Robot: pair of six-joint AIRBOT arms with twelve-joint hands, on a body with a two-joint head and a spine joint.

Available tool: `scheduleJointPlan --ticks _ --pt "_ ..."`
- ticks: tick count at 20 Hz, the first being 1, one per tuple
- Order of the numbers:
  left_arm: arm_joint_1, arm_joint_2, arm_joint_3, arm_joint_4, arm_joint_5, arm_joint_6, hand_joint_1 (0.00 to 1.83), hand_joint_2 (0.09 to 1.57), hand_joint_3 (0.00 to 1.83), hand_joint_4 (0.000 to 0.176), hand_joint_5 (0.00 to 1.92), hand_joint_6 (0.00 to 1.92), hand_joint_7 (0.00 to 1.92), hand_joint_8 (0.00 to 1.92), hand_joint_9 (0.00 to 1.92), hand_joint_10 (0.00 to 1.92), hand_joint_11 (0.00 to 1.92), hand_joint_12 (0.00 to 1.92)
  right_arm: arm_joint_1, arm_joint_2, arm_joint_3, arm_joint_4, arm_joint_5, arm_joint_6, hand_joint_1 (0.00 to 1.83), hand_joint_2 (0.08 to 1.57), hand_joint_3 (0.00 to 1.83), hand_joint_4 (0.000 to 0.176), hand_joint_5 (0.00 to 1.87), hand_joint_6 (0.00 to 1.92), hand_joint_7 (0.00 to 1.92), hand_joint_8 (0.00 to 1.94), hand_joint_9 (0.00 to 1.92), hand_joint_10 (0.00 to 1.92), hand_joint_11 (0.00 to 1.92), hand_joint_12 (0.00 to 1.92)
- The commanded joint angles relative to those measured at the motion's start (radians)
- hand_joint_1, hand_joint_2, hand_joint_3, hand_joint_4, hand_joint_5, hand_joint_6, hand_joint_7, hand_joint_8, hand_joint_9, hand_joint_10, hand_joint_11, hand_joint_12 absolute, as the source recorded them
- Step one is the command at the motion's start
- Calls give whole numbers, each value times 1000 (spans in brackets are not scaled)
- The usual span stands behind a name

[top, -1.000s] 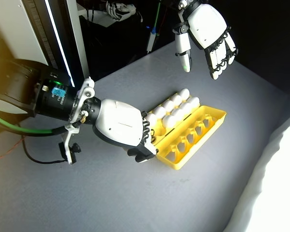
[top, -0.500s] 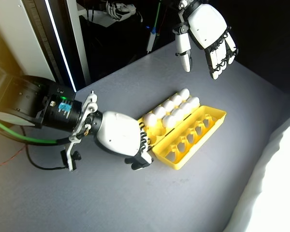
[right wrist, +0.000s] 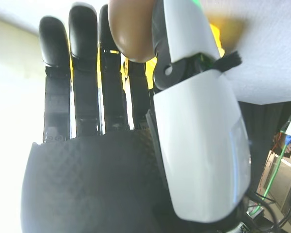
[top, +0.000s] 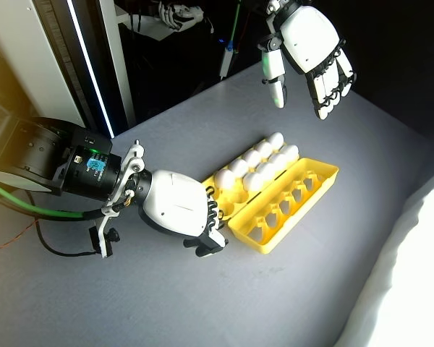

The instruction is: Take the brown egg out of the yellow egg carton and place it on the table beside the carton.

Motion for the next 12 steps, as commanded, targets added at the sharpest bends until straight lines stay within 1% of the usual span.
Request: scheduleJointPlan --ticks 1,2,3,4,5,6,8,9,10,11,12 --pt "-11 7 -6 94 28 3 165 1308 1 0 455 1 494 2 456 3 67 711 1 9 5 -5 100 -7 1346 1193 1 0 795 1274 845 1154 725 1438 400 1476" --pt "-11 7 -6 94 28 3 167 1309 1 0 452 0 489 0 449 0 57 706 -1 9 6 -5 100 -7 1344 1198 1 0 790 1283 841 1163 709 1458 378 1497" --pt "-11 7 -6 94 28 3 185 1310 1 0 439 0 479 0 435 0 46 703 -3 9 7 -5 100 -7 1203 1209 0 0 778 1316 829 1214 663 1125 336 1504" --pt "-11 7 -6 94 28 3 187 1309 1 0 444 3 487 4 443 4 56 708 -6 9 9 -5 100 -7 1172 1214 0 12 773 1328 823 1228 680 979 319 1505" --pt "-11 7 -6 94 28 3 172 1311 1 0 450 4 495 6 453 7 62 712 -7 9 10 -5 100 -7 1164 1216 0 19 769 1335 816 1236 683 919 318 1506" --pt "-11 7 -6 94 28 3 176 1309 0 0 441 1 477 1 437 2 46 703 -8 9 10 -5 100 -7 1166 1213 0 17 784 1337 812 1217 681 858 298 1496" --pt "-11 7 -6 94 28 3 176 1308 0 0 448 4 488 6 450 7 68 710 -9 9 10 -5 101 -7 1164 1215 1 15 770 1359 813 1213 680 838 292 1483" --pt "-11 7 -6 94 28 3 176 1305 0 0 454 7 494 9 455 9 67 708 -8 8 11 -5 102 -7 1152 1234 4 13 738 1414 775 1262 650 827 261 1487" --pt "-11 7 -6 94 28 3 161 1310 1 0 459 6 496 7 463 9 74 705 -8 8 11 -5 102 -7 1102 1230 0 0 748 1324 748 591 656 765 256 1434" --pt "-11 7 -6 94 28 3 161 1310 1 0 459 6 496 7 463 9 74 705 -8 8 12 -5 103 -7 1102 1230 0 0 748 1324 748 591 656 765 256 1434" --pt "-11 7 -6 94 28 3 190 1299 0 0 480 11 517 11 482 13 99 707 -8 8 13 -5 103 -7 1103 1225 1 0 756 1311 784 479 641 768 228 1453"
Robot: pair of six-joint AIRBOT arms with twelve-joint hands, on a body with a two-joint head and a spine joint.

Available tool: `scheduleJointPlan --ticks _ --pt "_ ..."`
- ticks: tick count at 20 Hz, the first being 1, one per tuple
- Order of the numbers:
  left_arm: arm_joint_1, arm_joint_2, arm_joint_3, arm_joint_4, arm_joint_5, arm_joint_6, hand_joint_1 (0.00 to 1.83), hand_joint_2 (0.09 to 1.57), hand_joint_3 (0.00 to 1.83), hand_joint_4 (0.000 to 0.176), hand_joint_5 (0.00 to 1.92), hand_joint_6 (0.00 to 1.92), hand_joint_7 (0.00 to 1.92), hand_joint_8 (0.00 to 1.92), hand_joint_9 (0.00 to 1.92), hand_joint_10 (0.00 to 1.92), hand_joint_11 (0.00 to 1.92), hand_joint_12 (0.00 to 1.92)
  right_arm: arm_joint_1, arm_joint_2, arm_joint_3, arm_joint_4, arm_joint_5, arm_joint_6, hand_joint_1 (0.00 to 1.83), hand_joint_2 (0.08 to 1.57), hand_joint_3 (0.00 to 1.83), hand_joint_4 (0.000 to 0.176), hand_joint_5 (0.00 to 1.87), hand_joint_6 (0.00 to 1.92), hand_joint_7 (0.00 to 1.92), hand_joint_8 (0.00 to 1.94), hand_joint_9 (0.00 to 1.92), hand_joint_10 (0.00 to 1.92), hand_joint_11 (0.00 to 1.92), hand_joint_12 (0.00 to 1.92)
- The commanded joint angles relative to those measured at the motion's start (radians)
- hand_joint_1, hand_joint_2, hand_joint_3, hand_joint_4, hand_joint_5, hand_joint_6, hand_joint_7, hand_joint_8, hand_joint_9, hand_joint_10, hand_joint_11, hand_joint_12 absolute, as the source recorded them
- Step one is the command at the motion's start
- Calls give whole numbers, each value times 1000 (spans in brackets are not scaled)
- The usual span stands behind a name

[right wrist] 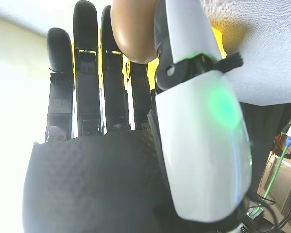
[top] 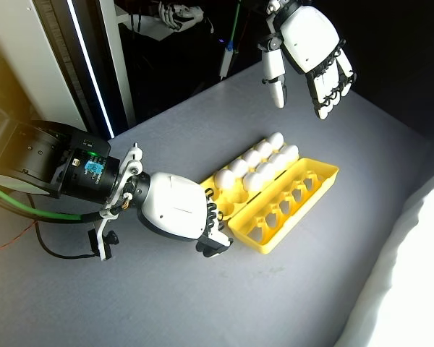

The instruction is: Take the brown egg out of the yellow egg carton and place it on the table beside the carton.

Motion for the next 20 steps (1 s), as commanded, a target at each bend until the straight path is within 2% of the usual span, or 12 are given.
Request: scheduleJointPlan --ticks 1,2,3,4,12,13,16,17,20 --pt "-11 7 -6 94 28 3 139 1316 4 0 444 3 485 4 444 4 62 695 -1 8 6 -6 92 -7 1102 1225 0 0 756 1311 789 395 614 761 199 1452" --pt "-11 7 -6 94 28 3 155 1313 2 0 458 8 502 10 458 9 68 703 -1 8 6 -6 95 -7 1142 1147 0 0 599 842 783 344 610 735 205 1414" --pt "-11 7 -6 94 28 3 170 1307 0 0 466 6 511 8 470 9 85 704 -2 8 7 -6 98 -7 1135 1105 0 0 618 494 787 238 601 671 214 1402" --pt "-11 7 -6 94 28 3 167 1311 1 0 445 1 489 1 446 1 58 692 -2 8 8 -6 99 -7 1137 1098 0 0 618 438 780 207 581 668 194 1421" --pt "-11 7 -6 94 28 3 189 1307 0 0 435 0 478 0 437 0 51 694 -2 8 8 -6 99 -8 1147 1053 0 0 568 341 707 142 456 709 75 1482" --pt "-11 7 -6 94 28 4 204 1296 0 0 462 9 512 11 475 13 94 707 -2 8 8 -6 99 -8 1149 1042 0 0 579 341 716 143 446 735 57 1508" --pt "-11 7 -6 94 28 4 210 1295 0 0 475 8 520 8 479 9 90 698 -4 8 8 -6 99 -8 1131 1040 0 0 562 329 703 136 430 734 40 1498" --pt "-11 7 -6 94 28 4 137 1311 5 0 459 1 509 1 471 3 82 689 -5 8 8 -6 99 -9 1112 1048 0 0 576 272 704 113 433 688 32 1473" --pt "-11 7 -6 94 28 4 193 1300 0 0 485 7 537 8 499 10 111 695 -5 8 8 -6 99 -9 1111 1052 1 0 565 246 689 98 416 675 9 1473"
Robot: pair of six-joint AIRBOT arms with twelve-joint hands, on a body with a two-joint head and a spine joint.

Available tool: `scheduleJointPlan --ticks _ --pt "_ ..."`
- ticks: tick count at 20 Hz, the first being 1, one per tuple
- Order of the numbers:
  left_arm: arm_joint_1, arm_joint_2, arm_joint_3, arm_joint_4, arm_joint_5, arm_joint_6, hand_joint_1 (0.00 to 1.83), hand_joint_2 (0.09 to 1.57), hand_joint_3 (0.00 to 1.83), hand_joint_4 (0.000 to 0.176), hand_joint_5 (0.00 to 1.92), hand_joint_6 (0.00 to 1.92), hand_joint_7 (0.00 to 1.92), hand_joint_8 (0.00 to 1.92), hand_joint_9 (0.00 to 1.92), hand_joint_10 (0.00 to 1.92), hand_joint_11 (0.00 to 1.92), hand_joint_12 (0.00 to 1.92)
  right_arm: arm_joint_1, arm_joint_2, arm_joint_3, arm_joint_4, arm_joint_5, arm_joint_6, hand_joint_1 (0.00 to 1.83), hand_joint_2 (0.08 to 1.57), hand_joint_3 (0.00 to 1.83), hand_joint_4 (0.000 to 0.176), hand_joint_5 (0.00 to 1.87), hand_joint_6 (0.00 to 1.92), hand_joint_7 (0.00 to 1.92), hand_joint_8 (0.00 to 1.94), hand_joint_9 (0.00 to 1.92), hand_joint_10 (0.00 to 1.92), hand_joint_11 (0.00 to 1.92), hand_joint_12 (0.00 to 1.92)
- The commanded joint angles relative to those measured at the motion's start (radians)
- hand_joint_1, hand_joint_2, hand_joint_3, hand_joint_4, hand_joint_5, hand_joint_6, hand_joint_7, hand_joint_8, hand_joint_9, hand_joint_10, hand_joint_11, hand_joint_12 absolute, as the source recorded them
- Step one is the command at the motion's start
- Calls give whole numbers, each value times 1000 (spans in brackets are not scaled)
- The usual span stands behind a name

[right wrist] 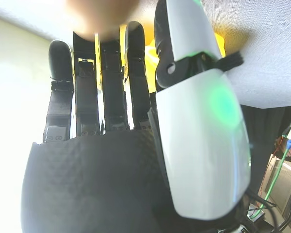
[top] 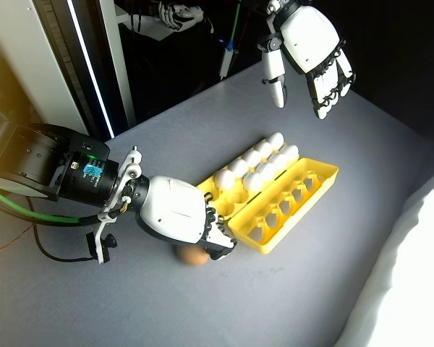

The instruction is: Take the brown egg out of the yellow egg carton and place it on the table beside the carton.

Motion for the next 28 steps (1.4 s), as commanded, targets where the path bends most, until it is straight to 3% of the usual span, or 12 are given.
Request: scheduleJointPlan --ticks 1,18,28 --pt "-11 7 -6 94 28 4 209 1296 0 0 486 5 537 6 497 7 110 689 0 8 3 -7 98 -6 1111 1050 0 0 578 249 696 100 422 677 10 1473" --pt "-10 7 -6 95 28 4 186 1304 0 0 481 9 532 10 493 11 111 664 5 8 1 -7 98 -6 1135 1066 0 0 606 197 706 75 388 730 0 1491" --pt "-10 7 -6 96 28 4 201 1305 0 0 452 3 503 4 468 4 83 668 132 56 -68 -7 60 40 1109 1068 2 0 603 164 690 49 375 683 0 1460"
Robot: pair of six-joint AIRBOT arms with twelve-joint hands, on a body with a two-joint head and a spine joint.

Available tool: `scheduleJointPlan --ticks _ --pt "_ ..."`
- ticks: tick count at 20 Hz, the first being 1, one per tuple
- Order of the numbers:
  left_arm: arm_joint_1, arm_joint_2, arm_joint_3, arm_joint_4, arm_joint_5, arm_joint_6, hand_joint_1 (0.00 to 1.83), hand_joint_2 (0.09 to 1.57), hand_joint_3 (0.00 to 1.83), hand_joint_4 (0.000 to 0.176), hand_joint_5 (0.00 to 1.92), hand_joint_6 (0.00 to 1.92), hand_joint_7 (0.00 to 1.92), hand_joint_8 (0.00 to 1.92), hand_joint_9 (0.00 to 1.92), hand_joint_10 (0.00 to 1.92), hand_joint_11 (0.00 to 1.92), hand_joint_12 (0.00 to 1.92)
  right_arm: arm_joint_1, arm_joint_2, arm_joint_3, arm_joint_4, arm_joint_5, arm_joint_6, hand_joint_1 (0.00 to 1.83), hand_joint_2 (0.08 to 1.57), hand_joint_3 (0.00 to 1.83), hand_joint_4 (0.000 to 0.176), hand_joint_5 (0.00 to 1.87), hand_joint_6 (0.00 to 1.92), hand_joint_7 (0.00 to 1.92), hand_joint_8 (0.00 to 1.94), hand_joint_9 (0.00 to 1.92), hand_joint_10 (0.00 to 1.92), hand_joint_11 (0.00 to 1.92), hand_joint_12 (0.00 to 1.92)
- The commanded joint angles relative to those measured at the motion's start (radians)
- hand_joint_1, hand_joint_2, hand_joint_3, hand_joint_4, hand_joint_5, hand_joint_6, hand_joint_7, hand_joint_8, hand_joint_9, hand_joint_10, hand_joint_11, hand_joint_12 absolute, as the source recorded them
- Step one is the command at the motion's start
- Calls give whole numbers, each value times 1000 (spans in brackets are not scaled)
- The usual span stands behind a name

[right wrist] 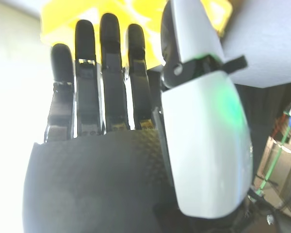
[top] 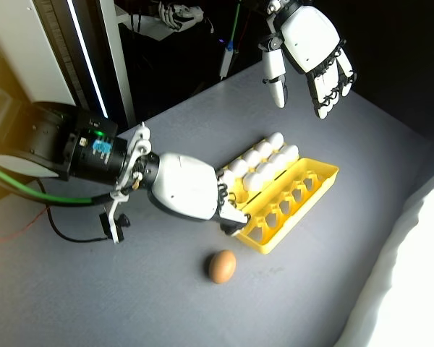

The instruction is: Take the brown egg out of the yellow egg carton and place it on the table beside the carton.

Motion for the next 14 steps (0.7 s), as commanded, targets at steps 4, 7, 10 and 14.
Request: scheduleJointPlan --ticks 4,7,10,14 --pt "-10 7 -6 96 30 4 213 1298 0 0 479 8 533 10 492 9 109 674 40 63 5 -124 176 135 1119 1064 0 0 608 163 694 48 373 684 0 1457" --pt "-10 7 -6 96 30 4 172 1310 3 0 478 4 529 4 497 7 111 672 38 145 6 -600 375 583 1114 1068 2 0 622 165 715 55 394 699 0 1490" --pt "-11 8 -6 95 26 4 178 1312 1 0 477 2 525 1 488 2 105 671 60 192 2 -761 292 719 1106 1075 4 0 616 160 690 42 361 697 0 1466" --pt "-13 8 -6 91 26 4 167 1309 1 0 470 1 520 2 482 2 92 658 63 214 -12 -778 168 718 1108 1070 0 0 621 143 699 37 384 671 0 1438"
